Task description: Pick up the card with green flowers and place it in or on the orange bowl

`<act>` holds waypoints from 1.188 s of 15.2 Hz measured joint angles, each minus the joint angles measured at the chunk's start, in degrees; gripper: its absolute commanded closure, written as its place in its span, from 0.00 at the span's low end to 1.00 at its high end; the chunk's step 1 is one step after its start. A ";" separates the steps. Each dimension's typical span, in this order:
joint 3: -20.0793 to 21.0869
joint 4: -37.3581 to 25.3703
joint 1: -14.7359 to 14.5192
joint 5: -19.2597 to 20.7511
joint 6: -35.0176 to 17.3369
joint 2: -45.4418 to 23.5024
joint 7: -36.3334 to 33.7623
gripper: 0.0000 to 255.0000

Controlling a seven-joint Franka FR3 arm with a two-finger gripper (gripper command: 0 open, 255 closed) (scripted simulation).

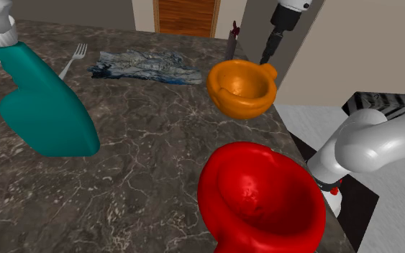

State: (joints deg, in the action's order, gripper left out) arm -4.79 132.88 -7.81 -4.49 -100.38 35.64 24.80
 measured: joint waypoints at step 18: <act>-6.52 -10.20 -14.69 -14.83 -4.53 -8.89 31.19 0.00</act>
State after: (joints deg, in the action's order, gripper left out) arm -11.32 122.68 -22.50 -19.33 -104.90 26.75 55.99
